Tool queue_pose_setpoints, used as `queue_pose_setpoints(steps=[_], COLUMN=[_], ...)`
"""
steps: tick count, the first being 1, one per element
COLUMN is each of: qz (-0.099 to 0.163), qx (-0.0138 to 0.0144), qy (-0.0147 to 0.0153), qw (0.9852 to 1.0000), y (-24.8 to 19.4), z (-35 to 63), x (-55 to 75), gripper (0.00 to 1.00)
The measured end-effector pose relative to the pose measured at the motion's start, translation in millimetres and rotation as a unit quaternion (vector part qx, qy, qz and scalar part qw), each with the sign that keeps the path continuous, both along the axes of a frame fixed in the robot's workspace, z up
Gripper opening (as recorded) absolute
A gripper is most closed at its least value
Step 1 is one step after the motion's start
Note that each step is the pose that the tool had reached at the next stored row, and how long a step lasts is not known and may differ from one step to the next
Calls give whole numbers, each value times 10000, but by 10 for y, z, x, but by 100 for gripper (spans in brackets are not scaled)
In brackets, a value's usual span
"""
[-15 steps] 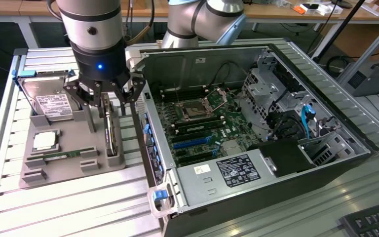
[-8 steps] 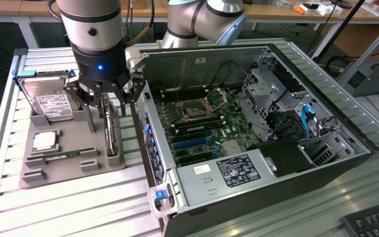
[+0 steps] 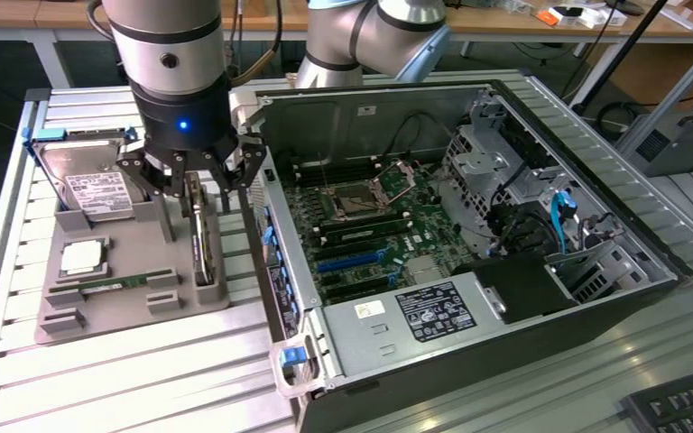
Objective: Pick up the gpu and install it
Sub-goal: 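Pick up the gpu and move the gpu toward the slot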
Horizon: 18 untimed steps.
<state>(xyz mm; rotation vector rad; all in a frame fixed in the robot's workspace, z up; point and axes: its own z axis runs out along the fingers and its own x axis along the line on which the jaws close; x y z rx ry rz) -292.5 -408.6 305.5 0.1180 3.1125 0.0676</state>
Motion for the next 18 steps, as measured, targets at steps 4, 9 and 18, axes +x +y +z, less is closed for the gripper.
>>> queue_pose_setpoints(steps=[4,9,18], qz=[0,0,0], qx=[0,0,0], qy=[0,0,0], qw=[10000,10000,10000], y=[-1,-1,-1], z=[-9,-21,-45], x=[-1,-17,-35], gripper=[48,48,48])
